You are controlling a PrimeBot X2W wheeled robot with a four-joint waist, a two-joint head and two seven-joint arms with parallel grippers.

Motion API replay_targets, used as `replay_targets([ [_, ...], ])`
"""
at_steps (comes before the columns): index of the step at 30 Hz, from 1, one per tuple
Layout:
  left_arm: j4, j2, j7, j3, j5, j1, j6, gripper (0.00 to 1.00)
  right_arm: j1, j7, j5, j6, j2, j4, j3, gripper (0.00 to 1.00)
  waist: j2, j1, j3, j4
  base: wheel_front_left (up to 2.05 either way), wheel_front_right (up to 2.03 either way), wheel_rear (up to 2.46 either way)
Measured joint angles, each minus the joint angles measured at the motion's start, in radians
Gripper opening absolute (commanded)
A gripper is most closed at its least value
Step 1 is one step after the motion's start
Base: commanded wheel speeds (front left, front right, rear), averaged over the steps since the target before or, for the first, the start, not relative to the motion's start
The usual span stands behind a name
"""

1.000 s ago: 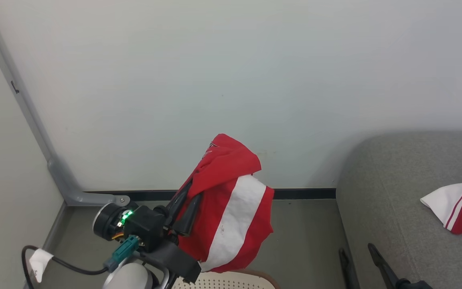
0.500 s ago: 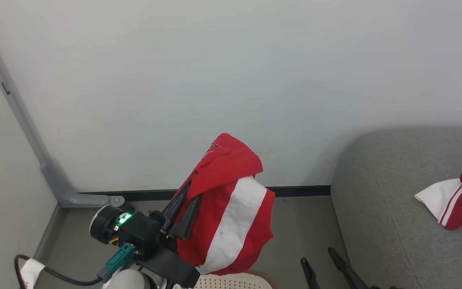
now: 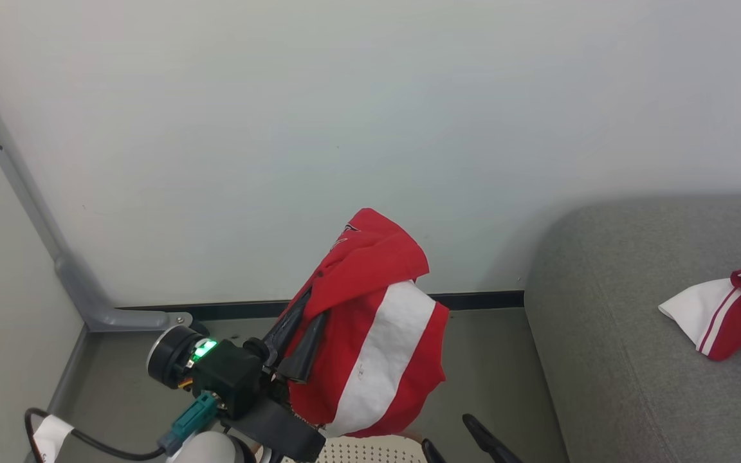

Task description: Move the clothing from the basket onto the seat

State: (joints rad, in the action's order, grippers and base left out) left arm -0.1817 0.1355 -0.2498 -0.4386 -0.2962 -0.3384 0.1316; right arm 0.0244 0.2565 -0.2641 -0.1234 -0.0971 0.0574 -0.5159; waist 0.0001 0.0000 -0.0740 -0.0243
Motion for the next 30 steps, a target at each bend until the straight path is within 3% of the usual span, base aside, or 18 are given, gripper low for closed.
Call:
replay_targets([
  [9, 0.002, -0.005, 0.0, -0.037, 0.0, 0.0, 0.0, 0.0, -0.067, 0.0, -0.046, 0.0, -0.013, -0.016, -0.07, 1.0, 0.0, 0.0, 0.009, 0.009, 0.0, 0.0, 0.0],
  [30, 0.033, -0.01, 0.0, -0.137, -0.003, 0.0, 0.0, 0.0, -0.122, 0.0, -0.033, 0.0, 0.008, 0.064, 0.016, 1.0, 0.0, 0.0, 0.013, 0.05, 0.0, 0.0, 0.0],
])
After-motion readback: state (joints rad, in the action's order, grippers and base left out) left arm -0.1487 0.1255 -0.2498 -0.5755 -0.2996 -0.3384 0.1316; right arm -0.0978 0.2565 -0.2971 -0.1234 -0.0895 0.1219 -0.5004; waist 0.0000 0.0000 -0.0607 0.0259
